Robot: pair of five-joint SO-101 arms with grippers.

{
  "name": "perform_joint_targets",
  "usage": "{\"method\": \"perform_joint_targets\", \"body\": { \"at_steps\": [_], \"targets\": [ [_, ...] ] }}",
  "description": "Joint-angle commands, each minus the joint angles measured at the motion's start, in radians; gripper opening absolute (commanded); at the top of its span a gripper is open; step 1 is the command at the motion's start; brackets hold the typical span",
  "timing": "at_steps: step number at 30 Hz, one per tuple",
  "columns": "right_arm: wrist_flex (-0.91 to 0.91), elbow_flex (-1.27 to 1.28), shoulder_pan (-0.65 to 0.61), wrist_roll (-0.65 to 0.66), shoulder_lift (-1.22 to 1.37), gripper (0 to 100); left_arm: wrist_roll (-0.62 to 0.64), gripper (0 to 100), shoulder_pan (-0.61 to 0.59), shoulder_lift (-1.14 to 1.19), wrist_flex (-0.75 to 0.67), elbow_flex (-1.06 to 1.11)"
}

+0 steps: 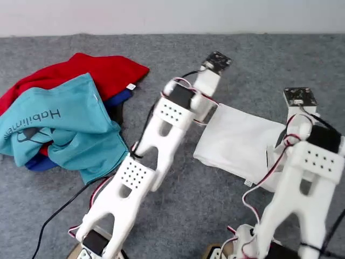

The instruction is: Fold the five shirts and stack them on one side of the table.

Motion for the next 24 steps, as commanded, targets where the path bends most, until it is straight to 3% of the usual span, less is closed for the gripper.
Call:
{"method": "perform_joint_targets", "body": {
  "at_steps": [1,7,12,19,24],
  "targets": [
    [0.097,-0.040,-0.007,-0.043,-0.062,2.2,-0.015,1,-0.061,-0.124,0.040,-0.050],
    [0.130,-0.034,-0.010,-0.379,-0.059,24.5,-0.025,1,-0.038,-0.333,0.040,0.285],
    [-0.064,0.114,-0.048,-0.580,-0.059,37.9,-0.074,1,-0.031,-0.542,0.012,0.644],
    [-0.519,0.420,-0.058,-0.586,-0.056,35.5,-0.075,1,-0.147,-0.735,-0.095,1.026],
    [-0.762,0.545,-0.059,-0.606,0.030,30.6,-0.077,1,-0.176,-0.888,-0.252,1.339]
  ]
}}
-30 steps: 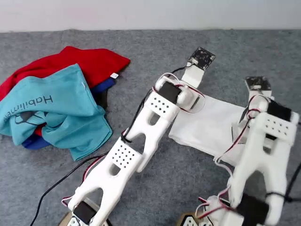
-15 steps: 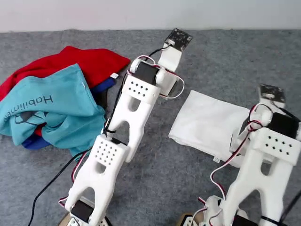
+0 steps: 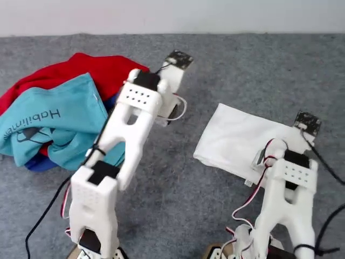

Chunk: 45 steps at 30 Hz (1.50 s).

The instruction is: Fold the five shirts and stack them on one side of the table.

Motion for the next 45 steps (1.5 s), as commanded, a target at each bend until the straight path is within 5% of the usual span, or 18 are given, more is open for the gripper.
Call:
{"method": "perform_joint_targets", "body": {
  "at_steps": [1,14,22,33,45],
  "targets": [
    [-0.134,0.018,-0.010,-0.057,0.068,30.1,-0.012,1,-0.008,-0.164,-0.121,0.217],
    [-0.087,-0.118,-0.012,-0.083,0.369,28.3,-0.043,1,-0.060,-0.431,-0.379,0.720],
    [-0.077,-0.184,-0.012,-0.048,0.406,1.5,-0.043,1,-0.114,-0.430,-0.381,0.743],
    [-0.062,-0.203,-0.008,-0.048,0.404,0.8,-0.060,1,-0.133,-0.436,-0.442,0.828],
    [0.189,-0.520,-0.010,-0.048,0.404,0.8,-0.060,1,-0.133,-0.437,-0.456,0.860]
  ]
}}
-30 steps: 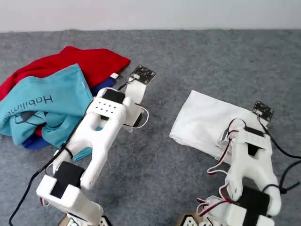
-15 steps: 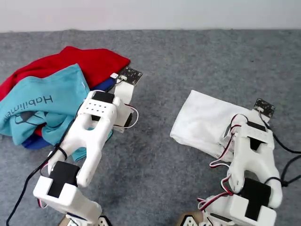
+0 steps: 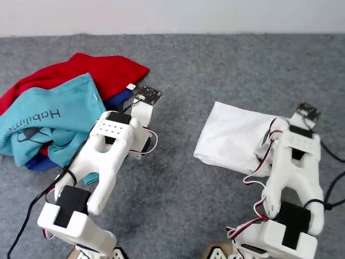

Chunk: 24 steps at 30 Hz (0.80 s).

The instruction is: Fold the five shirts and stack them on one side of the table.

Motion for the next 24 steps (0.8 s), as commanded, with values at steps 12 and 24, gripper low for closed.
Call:
{"method": "perform_joint_targets", "body": {
  "at_steps": [12,24],
  "targets": [
    [0.093,-0.293,0.019,0.132,-0.004,0.8,-0.009,1,-0.011,-0.051,-0.011,-0.005],
    [0.015,-0.568,0.277,0.341,0.216,0.8,-0.011,1,-0.048,-0.051,-0.011,-0.005]
  ]
}}
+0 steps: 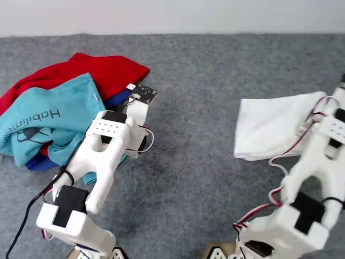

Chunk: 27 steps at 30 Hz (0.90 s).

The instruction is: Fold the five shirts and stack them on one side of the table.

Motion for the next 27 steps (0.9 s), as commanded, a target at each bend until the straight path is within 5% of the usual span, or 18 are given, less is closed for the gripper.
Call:
{"method": "perform_joint_targets", "body": {
  "at_steps": [1,12,19,27],
  "targets": [
    [-0.021,-0.149,0.056,0.021,0.068,0.8,-0.008,1,-0.011,-0.051,-0.011,-0.005],
    [-0.021,-0.293,0.065,0.025,0.237,1.1,-0.008,1,-0.012,-0.055,-0.005,-0.015],
    [-0.028,-0.298,0.061,0.149,0.232,2.4,-0.058,1,-0.081,-0.245,0.017,-0.015],
    [-0.016,-0.316,0.058,0.164,0.216,38.6,-0.233,2,-0.402,-0.486,0.195,-0.070]
  ]
}}
